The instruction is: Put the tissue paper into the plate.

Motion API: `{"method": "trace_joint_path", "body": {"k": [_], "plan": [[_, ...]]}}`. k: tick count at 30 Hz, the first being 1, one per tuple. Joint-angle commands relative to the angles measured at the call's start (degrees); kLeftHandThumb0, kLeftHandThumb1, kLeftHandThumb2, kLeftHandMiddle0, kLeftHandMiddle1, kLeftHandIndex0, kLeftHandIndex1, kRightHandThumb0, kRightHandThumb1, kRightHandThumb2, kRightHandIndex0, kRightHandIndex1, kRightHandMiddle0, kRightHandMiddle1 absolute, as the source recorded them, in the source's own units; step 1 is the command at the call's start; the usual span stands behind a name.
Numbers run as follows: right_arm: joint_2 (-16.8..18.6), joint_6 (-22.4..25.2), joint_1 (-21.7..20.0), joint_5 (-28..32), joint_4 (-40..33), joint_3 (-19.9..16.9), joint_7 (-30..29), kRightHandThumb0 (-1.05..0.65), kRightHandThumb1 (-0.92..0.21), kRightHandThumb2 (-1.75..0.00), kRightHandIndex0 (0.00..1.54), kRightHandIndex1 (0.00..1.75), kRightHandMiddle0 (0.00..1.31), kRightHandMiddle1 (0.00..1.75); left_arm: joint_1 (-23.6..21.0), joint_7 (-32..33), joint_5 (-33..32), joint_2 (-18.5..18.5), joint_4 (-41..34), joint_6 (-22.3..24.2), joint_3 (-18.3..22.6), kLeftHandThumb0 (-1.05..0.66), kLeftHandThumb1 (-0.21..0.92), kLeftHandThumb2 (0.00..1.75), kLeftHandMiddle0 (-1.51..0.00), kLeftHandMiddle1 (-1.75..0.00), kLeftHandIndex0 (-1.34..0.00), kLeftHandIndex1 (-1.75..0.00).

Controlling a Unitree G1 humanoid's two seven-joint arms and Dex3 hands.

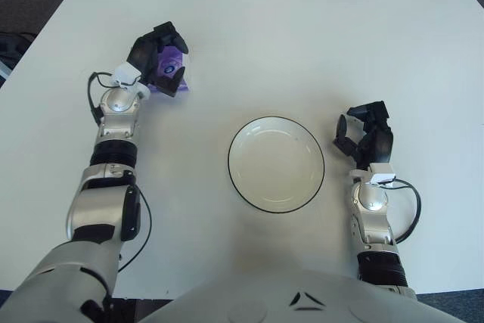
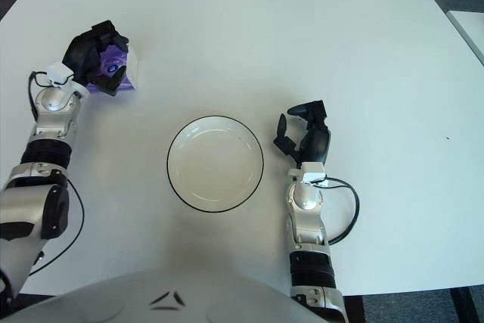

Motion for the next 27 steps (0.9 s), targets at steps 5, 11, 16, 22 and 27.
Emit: {"method": "trace_joint_path", "body": {"k": [5, 11, 16, 22, 27], "plan": [[1.6, 1.6, 5.5, -0.3, 6.2, 0.7, -0.3, -0.39, -0.6, -0.96, 0.53, 1.35, 0.38, 1.75, -2.0, 0.7, 6.1, 5.5, -4.0, 0.2, -4.1, 0.0, -0.09, 1.75, -0.94, -1.66, -0.69, -1.75], [1.3, 2.0, 4.9, -0.5, 6.7, 0.6, -0.2, -0.39, -0.62, -0.94, 0.52, 1.35, 0.37, 1.75, -1.7, -0.7, 7.3, 9.0, -6.3, 3.4, -5.1, 0.0, -0.1, 1.75, -0.96, -1.62, -0.7, -1.75], [1.2, 2.2, 4.8, -0.4, 6.9, 0.5, -0.2, -0.39, -0.63, -0.94, 0.52, 1.35, 0.37, 1.75, -1.2, 2.9, 11.9, 11.6, -6.9, 2.2, -6.5, 0.0, -0.1, 1.75, -0.97, -1.62, -0.69, -1.75], [1.1, 2.1, 4.8, -0.4, 7.0, 0.5, -0.1, -0.39, -0.63, -0.93, 0.53, 1.35, 0.37, 1.75, -2.0, 5.2, 15.3, 13.8, -6.6, 0.4, -7.9, 0.0, -0.08, 1.75, -0.95, -1.68, -0.66, -1.75], [1.2, 2.4, 4.9, -0.6, 6.6, 0.6, -0.2, -0.39, -0.63, -0.93, 0.53, 1.35, 0.37, 1.75, -2.3, 8.8, 19.9, 16.5, -7.0, -2.0, -9.5, -0.01, -0.07, 1.75, -0.92, -1.74, -0.67, -1.72]]}}
